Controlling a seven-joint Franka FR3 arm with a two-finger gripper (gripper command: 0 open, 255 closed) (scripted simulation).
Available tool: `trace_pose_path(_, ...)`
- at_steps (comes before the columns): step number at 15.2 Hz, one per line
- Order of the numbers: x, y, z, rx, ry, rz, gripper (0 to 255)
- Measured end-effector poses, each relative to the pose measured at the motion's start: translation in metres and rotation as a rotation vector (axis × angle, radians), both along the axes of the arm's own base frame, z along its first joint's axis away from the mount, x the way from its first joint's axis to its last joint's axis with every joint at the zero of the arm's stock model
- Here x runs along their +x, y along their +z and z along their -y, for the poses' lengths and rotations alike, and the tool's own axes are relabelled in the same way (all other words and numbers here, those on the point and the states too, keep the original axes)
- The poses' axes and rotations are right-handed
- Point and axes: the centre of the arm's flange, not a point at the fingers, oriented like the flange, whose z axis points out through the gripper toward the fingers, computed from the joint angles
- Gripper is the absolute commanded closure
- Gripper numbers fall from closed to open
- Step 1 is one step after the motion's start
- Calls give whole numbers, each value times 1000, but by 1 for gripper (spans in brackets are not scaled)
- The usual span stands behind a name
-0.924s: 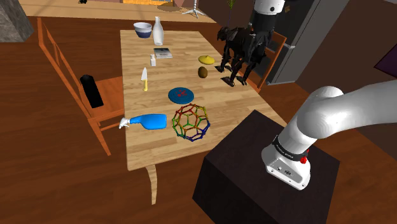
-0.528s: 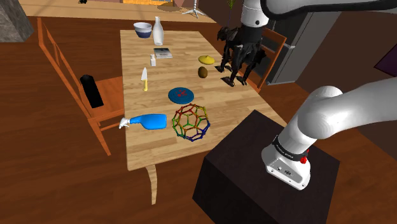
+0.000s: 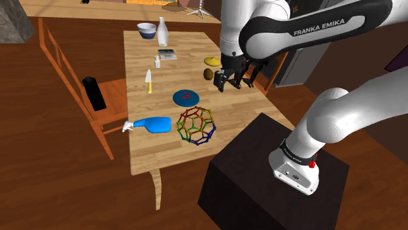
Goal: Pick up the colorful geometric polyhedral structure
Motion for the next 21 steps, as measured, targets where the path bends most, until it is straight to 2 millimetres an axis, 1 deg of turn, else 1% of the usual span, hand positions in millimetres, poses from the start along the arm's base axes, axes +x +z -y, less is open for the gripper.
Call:
trace_pose_path(1,3,-10,-8,-15,2,6,0)
trace_pose_path(4,12,-40,-42,-60,11,25,0)
trace_pose_path(10,32,-102,-98,-150,27,61,0)
trace_pose_path(11,35,-115,-109,-163,32,66,0)
trace_pose_path(13,42,-139,-123,-192,37,77,0)
trace_pose_path(14,44,-147,-131,-202,38,82,0)
trace_pose_path(17,47,-164,-137,-210,38,89,0)
trace_pose_path(21,48,-187,-136,-211,38,89,0)
